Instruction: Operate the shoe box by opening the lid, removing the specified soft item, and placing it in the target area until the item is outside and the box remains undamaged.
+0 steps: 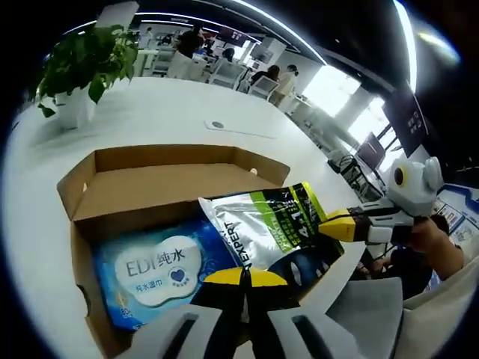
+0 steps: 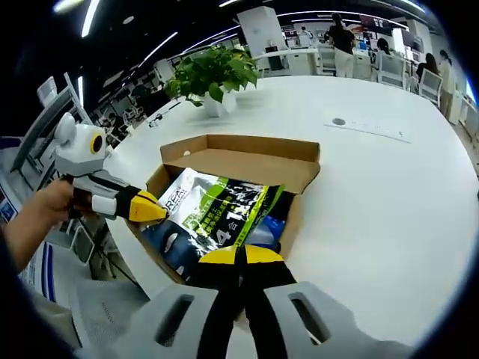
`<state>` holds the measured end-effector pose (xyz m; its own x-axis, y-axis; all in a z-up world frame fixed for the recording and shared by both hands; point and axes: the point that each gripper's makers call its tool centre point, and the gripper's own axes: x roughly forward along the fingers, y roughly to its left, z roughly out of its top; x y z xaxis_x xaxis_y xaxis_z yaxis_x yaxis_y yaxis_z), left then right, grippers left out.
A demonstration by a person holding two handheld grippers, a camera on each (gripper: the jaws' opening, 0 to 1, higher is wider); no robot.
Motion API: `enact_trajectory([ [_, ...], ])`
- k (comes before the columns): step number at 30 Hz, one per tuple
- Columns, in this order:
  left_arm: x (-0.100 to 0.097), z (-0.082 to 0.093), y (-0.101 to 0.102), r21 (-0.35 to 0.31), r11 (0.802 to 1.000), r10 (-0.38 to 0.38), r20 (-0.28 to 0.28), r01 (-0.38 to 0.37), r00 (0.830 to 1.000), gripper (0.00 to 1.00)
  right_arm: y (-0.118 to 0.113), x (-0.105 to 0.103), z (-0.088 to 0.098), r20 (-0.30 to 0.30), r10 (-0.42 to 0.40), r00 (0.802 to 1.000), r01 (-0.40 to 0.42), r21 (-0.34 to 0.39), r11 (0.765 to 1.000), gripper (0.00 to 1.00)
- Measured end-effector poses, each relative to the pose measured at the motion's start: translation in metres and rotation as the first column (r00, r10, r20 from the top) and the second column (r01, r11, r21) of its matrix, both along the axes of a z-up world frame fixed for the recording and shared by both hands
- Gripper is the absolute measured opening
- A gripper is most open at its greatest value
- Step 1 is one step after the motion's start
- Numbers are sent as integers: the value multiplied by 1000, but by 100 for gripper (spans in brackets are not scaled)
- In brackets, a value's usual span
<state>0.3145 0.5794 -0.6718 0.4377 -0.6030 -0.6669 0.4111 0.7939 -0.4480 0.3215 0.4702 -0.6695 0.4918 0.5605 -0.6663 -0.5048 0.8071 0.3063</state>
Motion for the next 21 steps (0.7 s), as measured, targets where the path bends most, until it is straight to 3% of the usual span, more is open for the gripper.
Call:
enact_trajectory([
  [21, 13, 1, -64, 29, 995, -98, 15, 98, 995, 0, -67, 5, 5, -17, -43, 999, 43, -14, 999, 0],
])
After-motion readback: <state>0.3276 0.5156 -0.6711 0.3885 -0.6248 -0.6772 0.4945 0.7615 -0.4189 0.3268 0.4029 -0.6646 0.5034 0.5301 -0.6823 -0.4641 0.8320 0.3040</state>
